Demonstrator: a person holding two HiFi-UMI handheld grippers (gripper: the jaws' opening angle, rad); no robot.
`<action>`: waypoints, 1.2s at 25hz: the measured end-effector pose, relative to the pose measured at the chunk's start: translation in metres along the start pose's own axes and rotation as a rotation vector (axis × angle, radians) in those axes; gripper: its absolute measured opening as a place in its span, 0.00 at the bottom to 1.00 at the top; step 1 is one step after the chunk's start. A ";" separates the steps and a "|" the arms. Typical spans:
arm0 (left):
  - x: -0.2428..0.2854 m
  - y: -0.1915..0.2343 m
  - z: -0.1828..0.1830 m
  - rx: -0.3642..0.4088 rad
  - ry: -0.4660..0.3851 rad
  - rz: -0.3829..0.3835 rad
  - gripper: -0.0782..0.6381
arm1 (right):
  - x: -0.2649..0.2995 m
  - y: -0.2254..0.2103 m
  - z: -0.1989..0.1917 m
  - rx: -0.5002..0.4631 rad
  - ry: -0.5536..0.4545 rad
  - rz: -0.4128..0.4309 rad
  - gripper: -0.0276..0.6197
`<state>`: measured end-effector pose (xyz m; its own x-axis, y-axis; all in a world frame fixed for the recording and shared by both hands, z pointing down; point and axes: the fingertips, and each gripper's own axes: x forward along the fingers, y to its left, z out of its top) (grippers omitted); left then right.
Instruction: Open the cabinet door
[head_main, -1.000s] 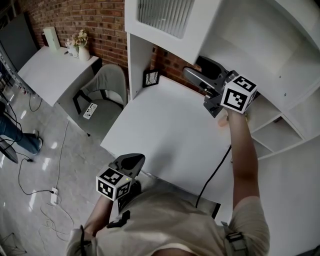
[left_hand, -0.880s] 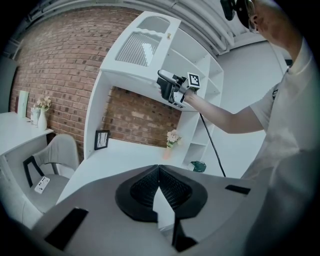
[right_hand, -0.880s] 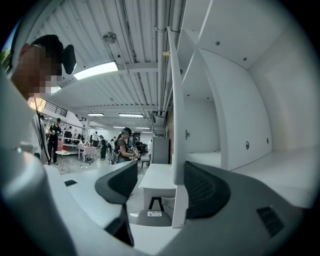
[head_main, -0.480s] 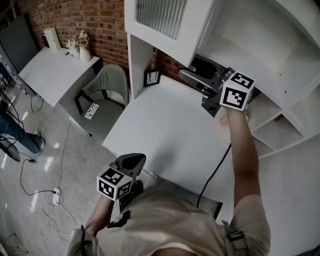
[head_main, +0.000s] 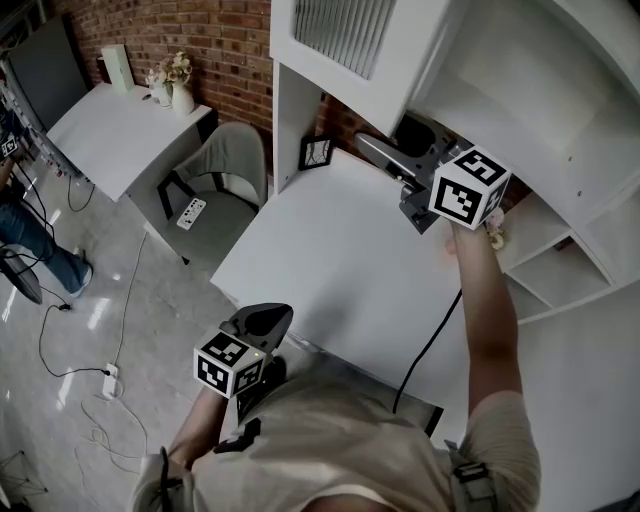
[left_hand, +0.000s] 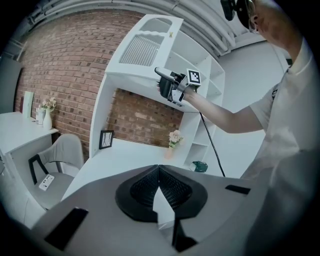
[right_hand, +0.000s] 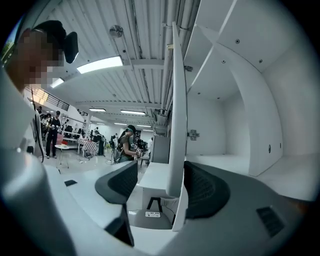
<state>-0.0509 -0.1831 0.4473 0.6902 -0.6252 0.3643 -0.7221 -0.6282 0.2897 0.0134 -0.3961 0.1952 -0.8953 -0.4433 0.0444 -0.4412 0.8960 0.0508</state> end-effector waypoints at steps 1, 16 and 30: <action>0.000 -0.001 0.000 0.000 0.000 0.001 0.13 | 0.002 0.002 0.001 -0.001 -0.006 -0.001 0.50; -0.010 0.004 0.002 -0.036 -0.010 0.080 0.13 | 0.025 0.024 0.003 -0.074 -0.009 0.053 0.34; -0.042 0.039 0.003 -0.051 -0.059 0.205 0.13 | 0.031 0.037 0.008 0.024 -0.117 0.082 0.35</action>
<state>-0.1076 -0.1824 0.4405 0.5294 -0.7641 0.3685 -0.8479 -0.4621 0.2599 -0.0315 -0.3769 0.1902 -0.9291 -0.3634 -0.0692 -0.3659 0.9302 0.0275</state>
